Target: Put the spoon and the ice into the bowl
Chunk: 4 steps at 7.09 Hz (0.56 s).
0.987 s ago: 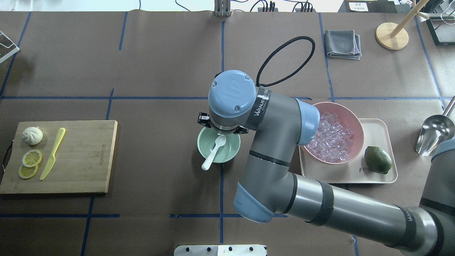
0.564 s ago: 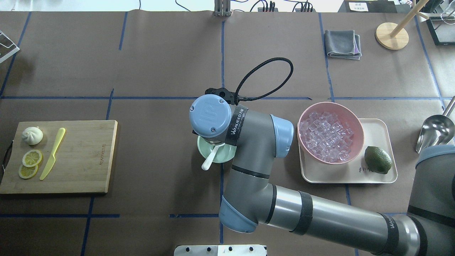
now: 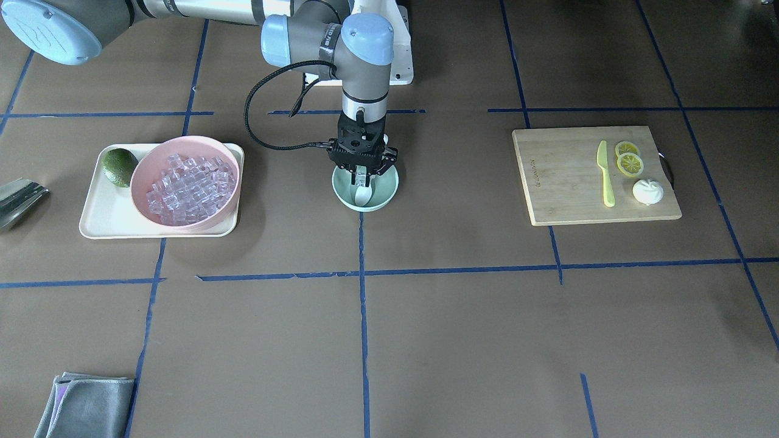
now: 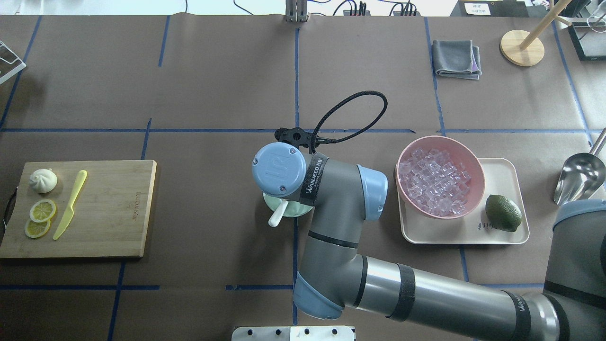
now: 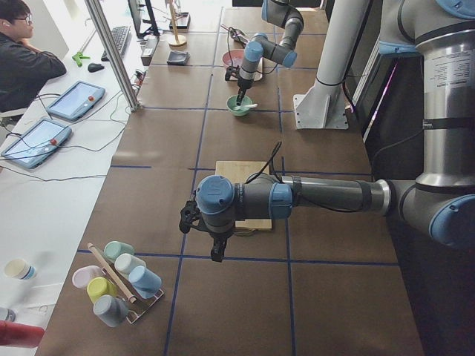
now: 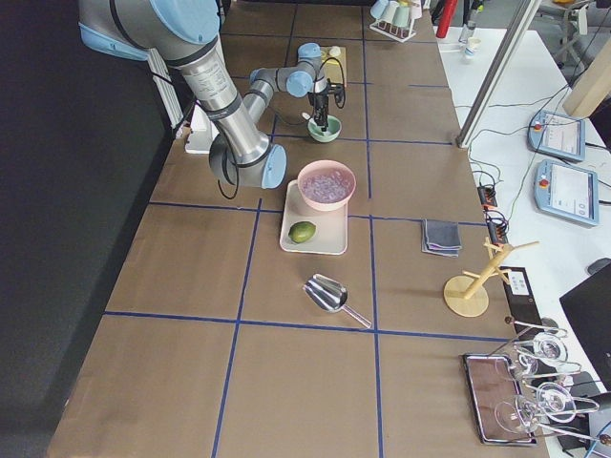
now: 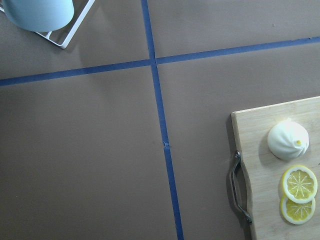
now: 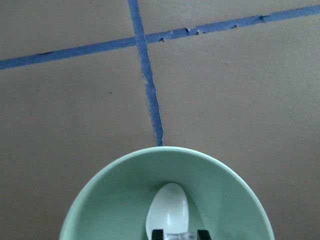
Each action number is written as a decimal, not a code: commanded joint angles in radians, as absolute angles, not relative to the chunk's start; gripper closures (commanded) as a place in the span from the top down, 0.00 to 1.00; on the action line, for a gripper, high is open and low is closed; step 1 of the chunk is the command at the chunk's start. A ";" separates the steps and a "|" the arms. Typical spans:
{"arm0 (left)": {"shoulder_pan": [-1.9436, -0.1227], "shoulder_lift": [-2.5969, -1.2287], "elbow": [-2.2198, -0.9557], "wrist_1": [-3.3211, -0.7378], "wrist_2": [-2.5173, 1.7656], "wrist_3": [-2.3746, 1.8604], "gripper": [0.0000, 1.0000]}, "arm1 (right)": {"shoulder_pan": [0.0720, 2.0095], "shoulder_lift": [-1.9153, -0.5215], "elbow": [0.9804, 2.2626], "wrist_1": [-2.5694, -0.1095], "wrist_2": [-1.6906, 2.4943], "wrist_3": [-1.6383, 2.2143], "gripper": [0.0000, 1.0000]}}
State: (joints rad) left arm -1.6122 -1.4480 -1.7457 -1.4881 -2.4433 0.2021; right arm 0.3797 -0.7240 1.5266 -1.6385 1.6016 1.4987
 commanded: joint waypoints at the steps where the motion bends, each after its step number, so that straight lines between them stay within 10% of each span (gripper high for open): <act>1: -1.612 -1.448 -1.749 -1.483 -2.448 0.198 1.00 | 0.380 -0.719 1.529 -1.637 1.601 1.488 0.99; 4: -1.612 -1.448 -1.749 -1.474 -2.465 0.149 1.00 | 0.472 -0.715 1.551 -1.647 1.696 1.367 0.99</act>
State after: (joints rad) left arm -1.6122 -1.4493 -1.7474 -1.4773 -2.4615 0.1668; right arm 0.4207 -0.7168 1.5405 -1.6417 1.6363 1.4242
